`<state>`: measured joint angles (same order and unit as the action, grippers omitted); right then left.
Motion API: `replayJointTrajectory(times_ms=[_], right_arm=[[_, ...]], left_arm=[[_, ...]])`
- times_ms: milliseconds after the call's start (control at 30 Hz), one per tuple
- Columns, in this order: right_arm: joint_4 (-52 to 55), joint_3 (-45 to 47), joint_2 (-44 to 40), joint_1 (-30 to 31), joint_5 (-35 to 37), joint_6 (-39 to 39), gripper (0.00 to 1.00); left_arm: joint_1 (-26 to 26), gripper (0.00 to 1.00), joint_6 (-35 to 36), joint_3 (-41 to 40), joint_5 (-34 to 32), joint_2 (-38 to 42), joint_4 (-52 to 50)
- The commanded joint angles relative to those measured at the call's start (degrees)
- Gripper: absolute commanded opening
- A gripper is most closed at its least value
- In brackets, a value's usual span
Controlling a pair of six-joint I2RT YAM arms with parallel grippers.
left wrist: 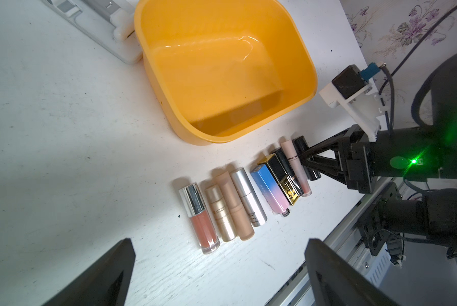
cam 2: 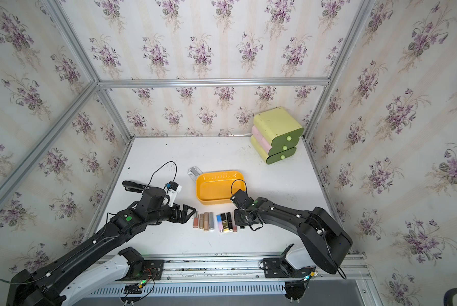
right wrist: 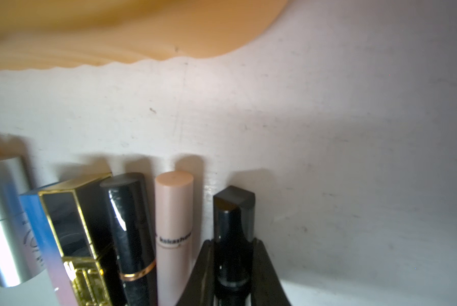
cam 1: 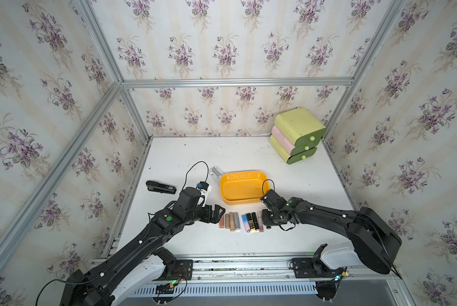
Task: Put the lipstick into the storage box
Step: Pick up the lipstick at the center of the board.
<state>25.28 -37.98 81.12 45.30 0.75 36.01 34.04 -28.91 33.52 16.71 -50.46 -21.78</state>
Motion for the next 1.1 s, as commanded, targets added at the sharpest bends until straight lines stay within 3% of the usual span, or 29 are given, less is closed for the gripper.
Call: replayJointTrajectory(times_ms=[0,467,767,1067], right_arm=[[2.89,-0.16,-0.70,0.05,0.71,-0.49,0.15],[12.04,-14.28,-10.74,0.04,-3.70,-1.13,0.14],[12.11,-27.74,-2.85,-0.03,-4.82,-4.95,0.15],[7.00,-34.58,9.28,-0.73,-8.99,-6.58,0.14]], left_arm=[[-0.03,1.00,0.00,0.66,-0.60,0.07,0.25],[-0.14,1.00,-2.67,2.24,0.42,4.05,0.44],[-0.85,1.00,-3.94,3.52,2.60,2.81,0.60],[-4.22,1.00,-5.40,2.78,5.26,2.43,0.89]])
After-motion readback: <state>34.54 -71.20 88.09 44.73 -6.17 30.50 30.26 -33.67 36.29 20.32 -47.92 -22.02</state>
